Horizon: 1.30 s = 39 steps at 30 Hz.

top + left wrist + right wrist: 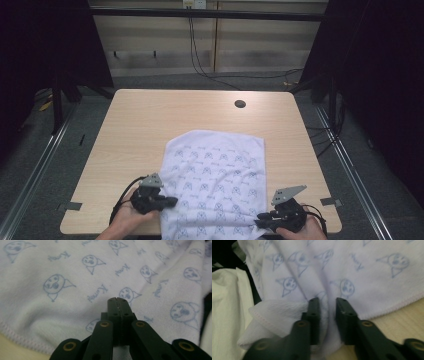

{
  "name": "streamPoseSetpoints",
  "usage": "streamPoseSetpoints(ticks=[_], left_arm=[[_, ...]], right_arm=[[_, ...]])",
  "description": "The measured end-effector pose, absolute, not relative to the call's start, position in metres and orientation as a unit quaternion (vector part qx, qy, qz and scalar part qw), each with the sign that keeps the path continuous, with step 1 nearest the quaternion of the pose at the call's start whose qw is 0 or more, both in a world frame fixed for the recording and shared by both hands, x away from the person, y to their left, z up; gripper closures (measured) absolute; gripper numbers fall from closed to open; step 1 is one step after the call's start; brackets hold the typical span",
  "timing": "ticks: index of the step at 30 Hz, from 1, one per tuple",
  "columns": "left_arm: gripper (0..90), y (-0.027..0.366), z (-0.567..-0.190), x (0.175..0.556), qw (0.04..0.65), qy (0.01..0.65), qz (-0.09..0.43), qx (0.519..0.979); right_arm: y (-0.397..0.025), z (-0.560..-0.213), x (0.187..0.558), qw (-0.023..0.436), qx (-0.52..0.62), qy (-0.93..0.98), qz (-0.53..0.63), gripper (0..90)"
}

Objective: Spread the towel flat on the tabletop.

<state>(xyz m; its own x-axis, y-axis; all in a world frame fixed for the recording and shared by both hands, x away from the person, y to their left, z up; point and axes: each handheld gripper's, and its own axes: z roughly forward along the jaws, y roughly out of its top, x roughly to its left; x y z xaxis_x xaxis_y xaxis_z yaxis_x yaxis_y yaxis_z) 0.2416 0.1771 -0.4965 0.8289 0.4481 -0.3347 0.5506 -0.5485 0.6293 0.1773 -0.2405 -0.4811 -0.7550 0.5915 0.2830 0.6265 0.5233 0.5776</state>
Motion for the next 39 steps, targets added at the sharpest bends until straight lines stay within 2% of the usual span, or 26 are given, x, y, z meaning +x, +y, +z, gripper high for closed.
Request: streamPoseSetpoints(ticks=[2, 4, 5, 8, 10, 11, 12, 15, 17, 18, 20, 21, 23, 28, 29, 31, 33, 34, 35, 37, 39], left_arm=[[88.9, 0.178, -0.496, 0.238, 0.377, 0.281, -0.074, 0.880], [84.0, 0.179, -0.494, 0.231, 0.384, 0.264, -0.067, 0.882], [82.3, 0.180, -0.491, 0.234, 0.389, 0.266, -0.063, 0.880], [79.3, 0.189, -0.485, 0.267, 0.419, 0.304, -0.029, 0.855], [77.8, 0.192, -0.485, 0.278, 0.423, 0.317, -0.011, 0.848], [77.8, 0.196, -0.486, 0.293, 0.426, 0.338, -0.002, 0.839], [75.1, 0.199, -0.487, 0.311, 0.423, 0.359, 0.027, 0.832], [70.8, 0.200, -0.494, 0.329, 0.417, 0.376, 0.049, 0.826], [70.7, 0.199, -0.499, 0.332, 0.408, 0.376, 0.041, 0.831], [72.7, 0.196, -0.502, 0.330, 0.401, 0.365, 0.058, 0.838], [79.4, 0.193, -0.501, 0.324, 0.393, 0.351, 0.052, 0.848], [83.1, 0.192, -0.501, 0.319, 0.392, 0.345, 0.053, 0.851], [87.6, 0.190, -0.501, 0.307, 0.396, 0.332, 0.031, 0.855], [88.6, 0.186, -0.498, 0.277, 0.384, 0.308, 0.014, 0.870], [88.3, 0.187, -0.496, 0.265, 0.379, 0.303, 0.003, 0.874], [83.3, 0.190, -0.495, 0.260, 0.380, 0.305, 0.007, 0.873], [78.9, 0.191, -0.494, 0.261, 0.389, 0.310, 0.002, 0.868], [77.9, 0.197, -0.489, 0.271, 0.413, 0.318, 0.014, 0.853], [77.7, 0.197, -0.489, 0.271, 0.413, 0.318, 0.014, 0.853], [77.8, 0.208, -0.482, 0.297, 0.444, 0.356, 0.029, 0.822], [78.9, 0.212, -0.484, 0.316, 0.448, 0.378, 0.032, 0.809]], right_arm=[[-0.241, -0.477, 0.181, 0.025, -0.352, -0.860, -0.369, 63.6], [-0.240, -0.476, 0.185, 0.016, -0.356, -0.856, -0.375, 60.5], [-0.237, -0.474, 0.200, -0.007, -0.367, -0.849, -0.380, 60.4], [-0.234, -0.474, 0.227, -0.039, -0.384, -0.840, -0.381, 63.4], [-0.231, -0.476, 0.249, -0.065, -0.390, -0.843, -0.365, 61.8], [-0.231, -0.476, 0.249, -0.065, -0.390, -0.843, -0.365, 61.8], [-0.230, -0.482, 0.271, -0.071, -0.399, -0.838, -0.365, 60.4], [-0.226, -0.492, 0.287, -0.075, -0.405, -0.840, -0.353, 59.0], [-0.224, -0.495, 0.287, -0.077, -0.403, -0.843, -0.348, 60.3], [-0.223, -0.495, 0.284, -0.092, -0.398, -0.845, -0.346, 67.6], [-0.224, -0.494, 0.277, -0.099, -0.399, -0.847, -0.336, 75.4], [-0.226, -0.495, 0.272, -0.091, -0.397, -0.847, -0.341, 83.1], [-0.230, -0.495, 0.260, -0.081, -0.395, -0.848, -0.344, 86.8], [-0.235, -0.492, 0.233, -0.059, -0.375, -0.862, -0.335, 87.3], [-0.238, -0.491, 0.218, -0.041, -0.372, -0.862, -0.341, 87.0], [-0.238, -0.490, 0.210, -0.028, -0.371, -0.864, -0.340, 84.7], [-0.238, -0.491, 0.209, -0.030, -0.367, -0.865, -0.342, 81.5], [-0.239, -0.489, 0.213, -0.037, -0.374, -0.859, -0.347, 72.4], [-0.239, -0.489, 0.213, -0.037, -0.374, -0.859, -0.347, 72.4], [-0.242, -0.483, 0.226, -0.051, -0.382, -0.846, -0.368, 68.4], [-0.244, -0.481, 0.237, -0.062, -0.389, -0.841, -0.372, 68.6]])
